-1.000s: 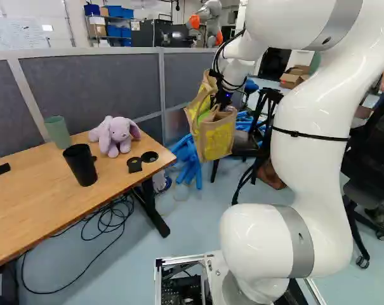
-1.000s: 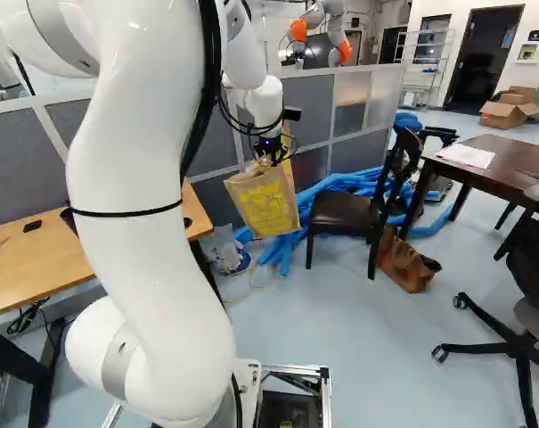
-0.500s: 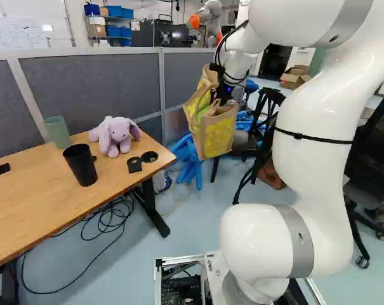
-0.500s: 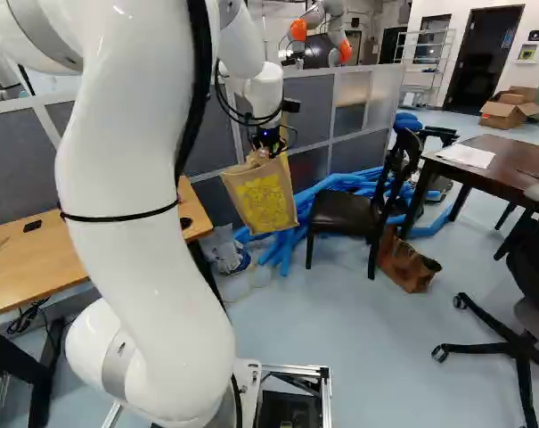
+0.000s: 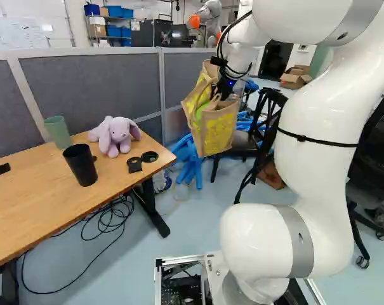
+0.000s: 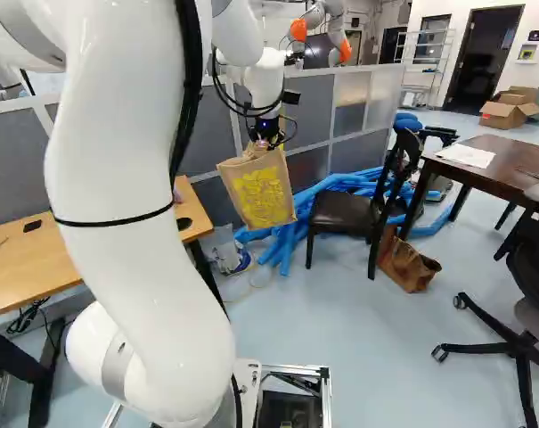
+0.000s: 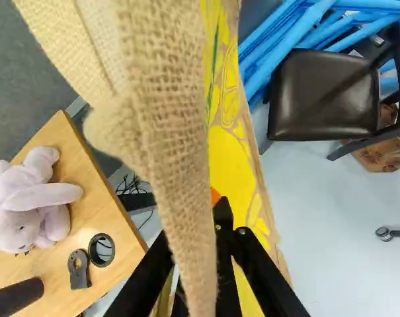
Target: Pick up the bag on the ground and place it on the table
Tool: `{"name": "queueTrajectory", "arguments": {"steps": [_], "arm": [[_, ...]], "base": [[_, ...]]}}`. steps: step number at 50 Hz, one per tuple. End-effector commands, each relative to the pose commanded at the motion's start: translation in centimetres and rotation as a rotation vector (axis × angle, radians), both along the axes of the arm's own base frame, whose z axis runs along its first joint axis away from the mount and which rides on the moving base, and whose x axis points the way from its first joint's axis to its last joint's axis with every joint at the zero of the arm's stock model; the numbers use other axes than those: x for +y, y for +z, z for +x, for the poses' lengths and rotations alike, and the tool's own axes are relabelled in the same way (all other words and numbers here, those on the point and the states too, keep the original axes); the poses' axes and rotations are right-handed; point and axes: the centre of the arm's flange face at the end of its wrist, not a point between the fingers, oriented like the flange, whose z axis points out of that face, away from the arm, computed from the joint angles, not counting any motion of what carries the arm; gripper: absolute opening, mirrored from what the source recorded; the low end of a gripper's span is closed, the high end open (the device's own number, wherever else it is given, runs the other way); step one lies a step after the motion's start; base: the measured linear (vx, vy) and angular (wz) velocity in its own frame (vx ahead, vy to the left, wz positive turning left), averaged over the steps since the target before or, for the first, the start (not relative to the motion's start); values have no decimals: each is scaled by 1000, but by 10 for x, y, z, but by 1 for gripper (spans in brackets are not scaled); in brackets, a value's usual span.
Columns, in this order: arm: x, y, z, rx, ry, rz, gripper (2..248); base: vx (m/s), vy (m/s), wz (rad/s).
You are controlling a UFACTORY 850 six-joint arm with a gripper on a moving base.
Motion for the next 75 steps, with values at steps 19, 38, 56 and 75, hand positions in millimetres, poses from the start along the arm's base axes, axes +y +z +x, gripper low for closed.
{"name": "queueTrajectory", "arguments": {"steps": [19,38,56,75], "arm": [[-4,25,-9,-34,-5,-3,21],[-8,49,-17,-77,-15,-12,21],[-10,71,-23,-92,-10,-8,21],[-12,93,-29,-85,8,6,21]], "base": [[0,0,0],[0,0,0],[0,0,0],[0,0,0]]}}
